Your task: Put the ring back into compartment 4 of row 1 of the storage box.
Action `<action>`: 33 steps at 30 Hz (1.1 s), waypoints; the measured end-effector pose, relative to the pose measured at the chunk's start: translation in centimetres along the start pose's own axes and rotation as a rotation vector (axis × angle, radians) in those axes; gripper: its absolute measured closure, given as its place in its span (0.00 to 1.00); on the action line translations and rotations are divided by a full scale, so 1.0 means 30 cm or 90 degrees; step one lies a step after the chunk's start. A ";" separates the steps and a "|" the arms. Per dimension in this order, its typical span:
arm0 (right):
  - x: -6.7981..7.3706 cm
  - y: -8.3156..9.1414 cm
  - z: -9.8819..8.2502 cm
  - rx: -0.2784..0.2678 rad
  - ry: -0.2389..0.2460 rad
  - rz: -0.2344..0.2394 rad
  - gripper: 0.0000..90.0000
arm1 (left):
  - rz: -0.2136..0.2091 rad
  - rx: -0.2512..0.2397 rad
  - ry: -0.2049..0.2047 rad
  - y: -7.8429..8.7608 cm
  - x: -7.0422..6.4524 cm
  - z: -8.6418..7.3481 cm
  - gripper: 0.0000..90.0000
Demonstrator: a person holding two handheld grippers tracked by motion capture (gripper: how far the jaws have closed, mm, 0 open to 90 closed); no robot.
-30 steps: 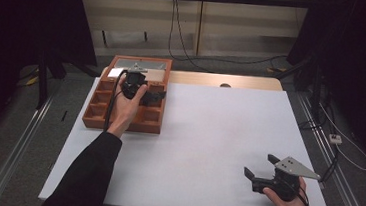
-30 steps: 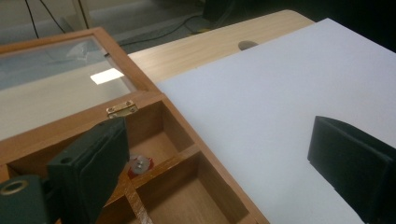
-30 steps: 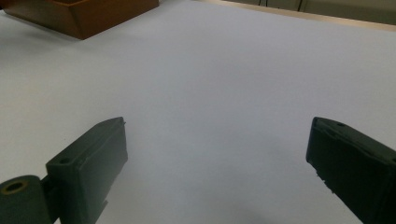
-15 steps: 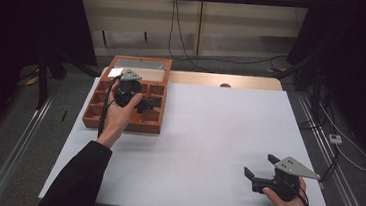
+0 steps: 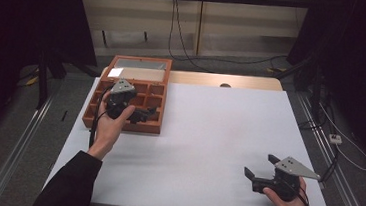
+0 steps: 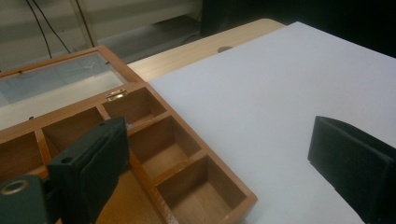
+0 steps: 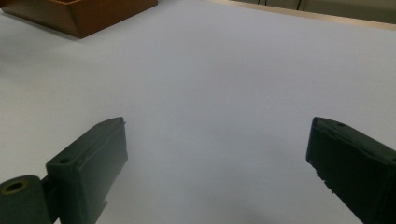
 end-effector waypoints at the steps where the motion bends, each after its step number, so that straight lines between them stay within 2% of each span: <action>1: 0.000 0.001 0.000 0.000 -0.001 0.000 0.06 | -0.001 0.000 -0.003 0.006 -0.003 -0.007 0.06; 3: 0.000 0.001 0.000 -0.001 -0.001 -0.001 0.06 | -0.010 0.001 0.003 0.013 -0.007 -0.021 0.06; 12: 0.000 0.001 0.000 -0.001 0.000 -0.002 0.06 | 0.000 0.012 0.007 0.067 -0.035 -0.095 0.06; 19: 0.000 0.002 -0.001 0.000 0.000 -0.004 0.06 | 0.020 0.018 -0.009 0.094 -0.064 -0.149 0.05; 23: 0.001 0.001 0.000 0.001 -0.001 -0.003 0.06 | 0.014 0.023 -0.010 0.104 -0.081 -0.174 0.05; 27: 0.001 0.002 0.000 0.000 0.000 -0.004 0.06 | 0.013 0.043 -0.020 0.111 -0.101 -0.197 0.06; 29: 0.002 0.002 -0.001 0.001 0.000 -0.004 0.06 | 0.003 0.043 -0.019 0.114 -0.110 -0.213 0.06; 33: 0.003 0.002 -0.001 0.001 0.001 -0.005 0.06 | 0.005 0.043 -0.015 0.123 -0.124 -0.250 0.06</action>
Point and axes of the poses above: each handheld gripper's, and its own axes: y roughly backward along the jaws, z roughly out of its top, x roughly to its left, the point moved 1 cm from there along -y, roughly forward along the jaws, and after that the axes turned 10 degrees about x, right-handed, at the moved point
